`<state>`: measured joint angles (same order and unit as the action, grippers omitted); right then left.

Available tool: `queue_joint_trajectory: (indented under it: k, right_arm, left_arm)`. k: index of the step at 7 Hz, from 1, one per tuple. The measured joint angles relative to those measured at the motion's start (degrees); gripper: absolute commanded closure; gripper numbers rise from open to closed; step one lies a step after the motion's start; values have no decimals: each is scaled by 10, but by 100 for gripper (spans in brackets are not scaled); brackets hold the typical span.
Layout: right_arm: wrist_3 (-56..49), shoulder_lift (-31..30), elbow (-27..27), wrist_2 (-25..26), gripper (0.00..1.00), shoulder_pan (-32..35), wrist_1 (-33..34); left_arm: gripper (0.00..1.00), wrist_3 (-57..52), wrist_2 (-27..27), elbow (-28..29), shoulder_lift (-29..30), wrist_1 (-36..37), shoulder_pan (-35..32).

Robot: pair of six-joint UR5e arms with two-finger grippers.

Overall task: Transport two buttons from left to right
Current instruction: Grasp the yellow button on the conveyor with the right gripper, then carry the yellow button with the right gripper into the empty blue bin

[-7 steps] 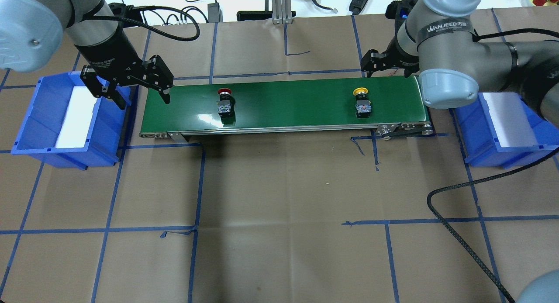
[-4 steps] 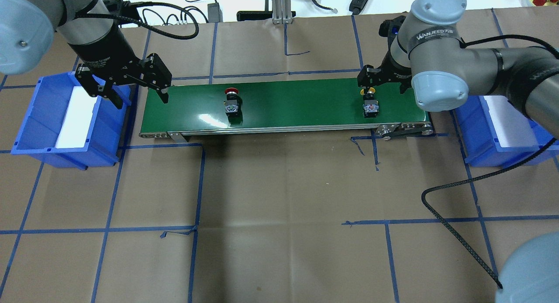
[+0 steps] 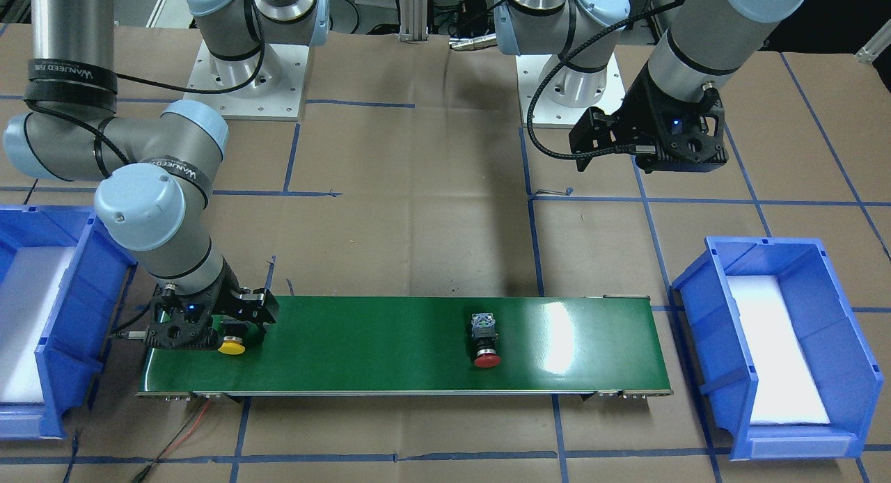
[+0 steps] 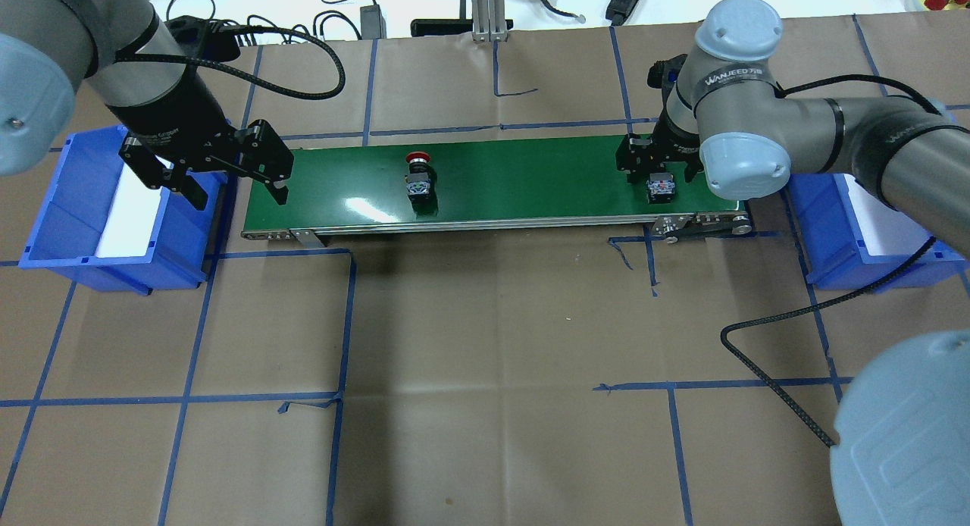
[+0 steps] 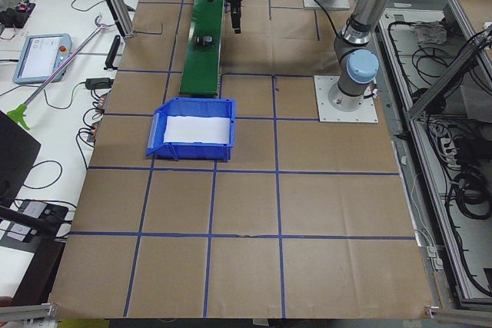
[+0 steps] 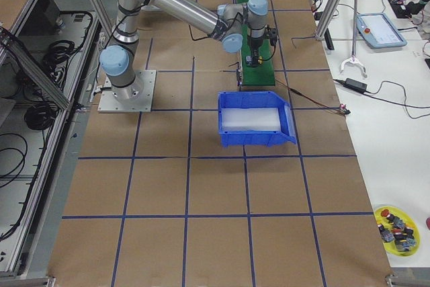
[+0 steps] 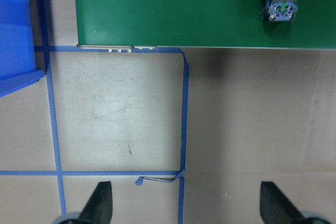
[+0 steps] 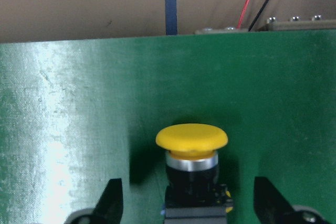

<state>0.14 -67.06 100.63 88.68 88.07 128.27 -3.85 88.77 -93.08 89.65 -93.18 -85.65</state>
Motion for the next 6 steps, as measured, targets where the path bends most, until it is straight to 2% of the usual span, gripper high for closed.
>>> queue_joint_trajectory:
  k: [2, 3, 4, 6]
  right_arm:
    - [-3, 2, -6, 9, 95, -1, -5]
    - [-5, -2, -14, 30, 96, -2, -16]
    - [-9, -15, -35, 52, 96, -6, -56]
    - [-60, -59, -112, 66, 95, -57, -198]
  left_arm:
    - [0, 1, 19, -2, -4, 1, 0]
    - [0, 3, 30, -2, -4, 2, 0]
    - [0, 4, 35, -1, -3, 3, 0]
    - [0, 6, 37, -1, -3, 7, 0]
